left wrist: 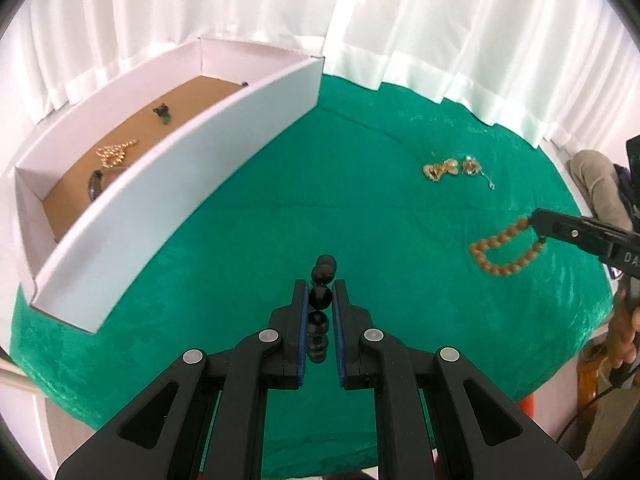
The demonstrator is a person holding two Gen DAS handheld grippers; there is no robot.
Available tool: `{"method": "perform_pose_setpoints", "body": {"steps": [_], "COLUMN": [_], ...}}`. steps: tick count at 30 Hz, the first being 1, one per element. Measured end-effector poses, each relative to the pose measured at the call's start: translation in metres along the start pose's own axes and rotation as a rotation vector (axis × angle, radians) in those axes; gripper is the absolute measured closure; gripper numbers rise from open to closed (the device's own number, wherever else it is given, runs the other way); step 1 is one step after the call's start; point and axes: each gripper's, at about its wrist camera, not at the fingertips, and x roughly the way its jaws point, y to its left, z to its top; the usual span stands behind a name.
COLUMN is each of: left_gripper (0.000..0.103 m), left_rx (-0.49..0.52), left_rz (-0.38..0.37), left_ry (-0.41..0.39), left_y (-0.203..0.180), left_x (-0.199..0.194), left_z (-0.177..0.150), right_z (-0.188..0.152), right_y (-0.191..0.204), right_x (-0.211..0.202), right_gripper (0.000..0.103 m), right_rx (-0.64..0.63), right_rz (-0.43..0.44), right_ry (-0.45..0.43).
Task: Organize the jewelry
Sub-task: 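Lift and carry both bead strands over the white box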
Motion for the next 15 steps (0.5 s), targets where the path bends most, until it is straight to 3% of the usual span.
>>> {"method": "perform_pose_setpoints", "body": {"steps": [6,15], "left_gripper": [0.093,0.093], "left_rx": [-0.008,0.006], "left_rz": [0.011,0.101], "left_ry": [-0.032,-0.092], "left_y": [0.006,0.014], "left_x": [-0.015,-0.026], "left_z": [0.008,0.019], "right_z": [0.015,0.037], "right_y": [0.018,0.054], "right_x": [0.007,0.014], "right_gripper": [0.089,0.089], "right_rx": [-0.017,-0.088], "right_rz": [0.041,0.072], "right_ry": [-0.005,-0.013]}}
